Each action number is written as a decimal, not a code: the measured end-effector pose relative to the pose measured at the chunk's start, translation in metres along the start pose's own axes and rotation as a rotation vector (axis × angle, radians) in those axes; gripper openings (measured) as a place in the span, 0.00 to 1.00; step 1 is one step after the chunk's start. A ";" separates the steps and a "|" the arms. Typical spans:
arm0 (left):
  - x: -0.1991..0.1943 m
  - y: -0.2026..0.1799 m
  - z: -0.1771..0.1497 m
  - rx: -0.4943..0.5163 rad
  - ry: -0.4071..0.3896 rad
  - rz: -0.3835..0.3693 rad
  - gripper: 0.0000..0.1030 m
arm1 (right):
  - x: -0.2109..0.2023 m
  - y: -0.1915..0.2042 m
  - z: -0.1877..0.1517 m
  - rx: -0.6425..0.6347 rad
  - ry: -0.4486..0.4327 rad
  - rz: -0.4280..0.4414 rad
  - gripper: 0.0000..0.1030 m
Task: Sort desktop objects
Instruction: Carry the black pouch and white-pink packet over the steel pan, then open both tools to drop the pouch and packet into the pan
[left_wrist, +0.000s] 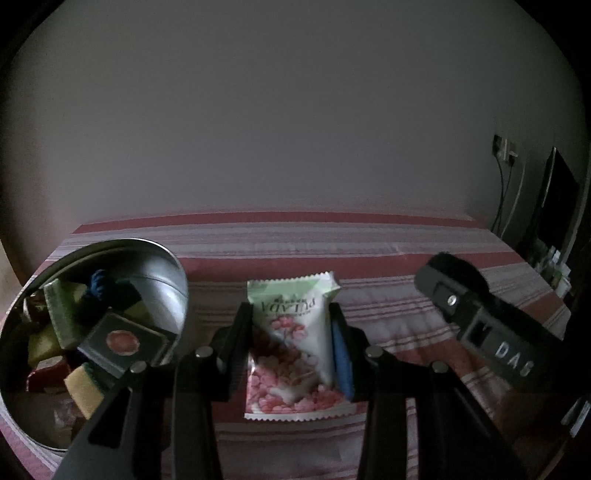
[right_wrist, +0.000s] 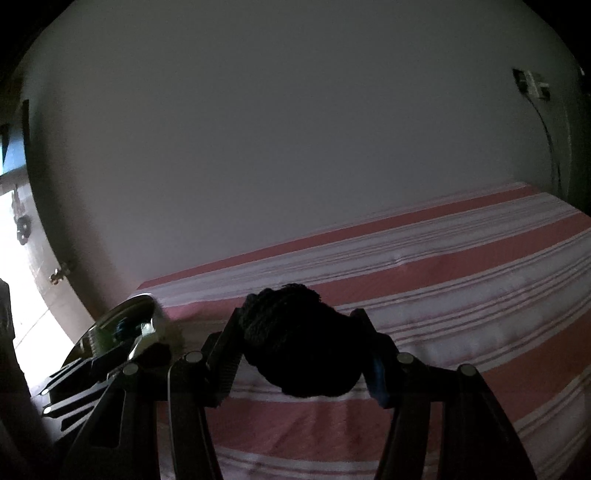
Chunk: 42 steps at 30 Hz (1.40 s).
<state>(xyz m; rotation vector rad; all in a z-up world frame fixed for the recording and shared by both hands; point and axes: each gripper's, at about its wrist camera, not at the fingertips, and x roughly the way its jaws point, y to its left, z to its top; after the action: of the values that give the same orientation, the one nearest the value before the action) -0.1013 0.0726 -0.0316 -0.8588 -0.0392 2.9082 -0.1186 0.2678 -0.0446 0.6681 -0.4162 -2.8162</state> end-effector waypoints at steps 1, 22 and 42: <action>-0.002 0.004 -0.001 -0.002 -0.002 -0.001 0.38 | -0.001 0.005 -0.001 -0.006 0.001 0.005 0.57; -0.043 0.076 -0.007 -0.125 -0.064 0.064 0.38 | -0.010 0.106 -0.007 -0.141 -0.012 0.144 0.58; -0.058 0.181 -0.018 -0.278 -0.058 0.288 0.38 | 0.049 0.226 -0.013 -0.288 0.075 0.293 0.58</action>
<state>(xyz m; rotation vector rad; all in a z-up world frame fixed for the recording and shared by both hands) -0.0609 -0.1134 -0.0256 -0.8834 -0.3615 3.2509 -0.1232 0.0400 -0.0037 0.5936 -0.0817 -2.4971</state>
